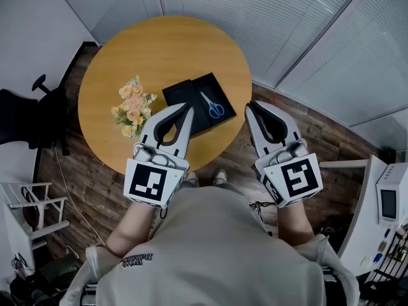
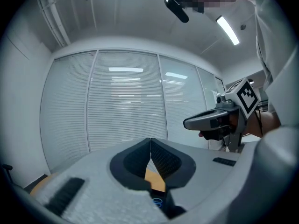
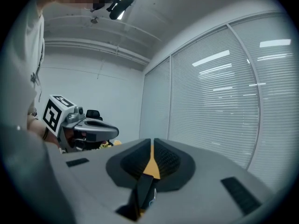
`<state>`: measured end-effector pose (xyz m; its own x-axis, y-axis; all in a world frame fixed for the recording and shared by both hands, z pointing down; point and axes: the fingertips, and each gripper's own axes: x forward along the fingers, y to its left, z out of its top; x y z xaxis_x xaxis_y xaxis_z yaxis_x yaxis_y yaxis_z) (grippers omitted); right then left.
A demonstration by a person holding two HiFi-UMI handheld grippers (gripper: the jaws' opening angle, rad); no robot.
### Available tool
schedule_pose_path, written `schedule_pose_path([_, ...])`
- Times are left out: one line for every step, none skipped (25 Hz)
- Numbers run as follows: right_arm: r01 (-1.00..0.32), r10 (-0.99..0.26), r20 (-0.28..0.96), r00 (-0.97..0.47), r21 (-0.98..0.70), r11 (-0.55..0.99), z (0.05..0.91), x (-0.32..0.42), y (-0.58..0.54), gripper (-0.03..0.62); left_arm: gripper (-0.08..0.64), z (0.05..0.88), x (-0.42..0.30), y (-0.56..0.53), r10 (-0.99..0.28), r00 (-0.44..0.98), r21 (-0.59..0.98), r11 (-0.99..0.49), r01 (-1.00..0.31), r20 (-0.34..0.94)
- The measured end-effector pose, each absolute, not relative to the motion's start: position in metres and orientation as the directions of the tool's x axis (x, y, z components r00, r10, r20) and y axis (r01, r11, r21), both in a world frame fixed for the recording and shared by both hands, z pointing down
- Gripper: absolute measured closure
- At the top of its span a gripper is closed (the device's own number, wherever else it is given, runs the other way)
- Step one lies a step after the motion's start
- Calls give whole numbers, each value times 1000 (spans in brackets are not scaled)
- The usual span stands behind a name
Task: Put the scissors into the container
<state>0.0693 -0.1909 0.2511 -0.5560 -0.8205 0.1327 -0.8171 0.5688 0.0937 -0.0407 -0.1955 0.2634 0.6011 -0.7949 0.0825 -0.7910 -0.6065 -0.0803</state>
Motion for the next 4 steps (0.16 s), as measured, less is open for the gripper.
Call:
schedule_pose_path([-819, -822, 133, -553, 97, 566, 251, 70, -191, 551, 538, 262, -40, -196, -793, 603, -82, -608, -789, 82])
schedule_pose_path([-820, -823, 133, -552, 97, 565, 250, 71, -191, 551, 538, 262, -40, -196, -792, 605, -83, -610, -788, 82])
schedule_pose_path([-821, -824, 133, -550, 96, 563, 250, 71, -192, 551, 538, 262, -40, -196, -791, 606, -84, -611, -787, 83])
schedule_pose_path([-822, -825, 133, -549, 96, 562, 250, 72, -192, 551, 538, 261, -40, -196, -791, 607, -86, -612, -786, 83])
